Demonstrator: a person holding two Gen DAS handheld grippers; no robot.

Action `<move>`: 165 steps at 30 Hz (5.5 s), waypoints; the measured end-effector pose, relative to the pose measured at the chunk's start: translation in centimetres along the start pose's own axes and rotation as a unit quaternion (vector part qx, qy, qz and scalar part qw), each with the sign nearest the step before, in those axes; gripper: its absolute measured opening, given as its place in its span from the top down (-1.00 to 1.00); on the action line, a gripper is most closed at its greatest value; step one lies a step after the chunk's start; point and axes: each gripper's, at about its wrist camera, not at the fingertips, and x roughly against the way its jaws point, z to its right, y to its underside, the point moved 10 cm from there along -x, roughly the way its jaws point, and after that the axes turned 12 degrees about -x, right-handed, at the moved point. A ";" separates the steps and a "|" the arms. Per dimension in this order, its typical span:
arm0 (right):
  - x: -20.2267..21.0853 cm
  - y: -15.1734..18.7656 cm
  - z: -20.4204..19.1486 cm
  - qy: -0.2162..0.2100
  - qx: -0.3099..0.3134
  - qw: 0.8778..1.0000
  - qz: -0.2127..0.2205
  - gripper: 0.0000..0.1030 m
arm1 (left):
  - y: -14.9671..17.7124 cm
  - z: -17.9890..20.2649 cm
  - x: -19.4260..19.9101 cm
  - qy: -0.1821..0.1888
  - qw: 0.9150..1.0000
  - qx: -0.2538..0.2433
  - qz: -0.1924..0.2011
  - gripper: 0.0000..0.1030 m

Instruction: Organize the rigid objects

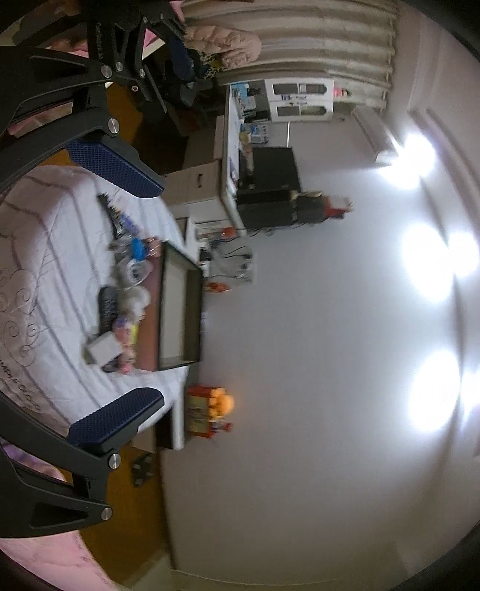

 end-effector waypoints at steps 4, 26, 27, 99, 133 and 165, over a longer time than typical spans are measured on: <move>-4.2 2.4 3.5 0.021 -0.029 0.998 -0.050 -1.00 | 3.5 0.0 -6.0 0.003 0.997 0.000 -0.073 -1.00; -19.9 11.1 9.8 0.046 -0.035 0.974 -0.219 -0.90 | 12.5 0.9 -23.6 0.072 0.961 0.016 -0.268 -1.00; -20.2 11.3 9.8 0.044 -0.033 0.973 -0.225 -0.88 | 12.4 0.8 -23.7 0.073 0.963 0.019 -0.260 -1.00; -37.7 2.6 5.0 -0.042 0.023 0.957 -0.285 0.16 | -5.9 5.7 -36.5 0.209 0.961 -0.025 -0.178 0.64; -24.5 -6.4 0.4 -0.009 0.035 0.995 -0.095 -1.00 | -10.0 -2.8 -20.5 0.040 0.998 0.045 -0.020 -1.00; -3.9 -8.9 -4.5 -0.026 0.031 0.999 0.033 -1.00 | -11.7 -4.7 1.1 -0.052 0.992 0.015 0.115 -1.00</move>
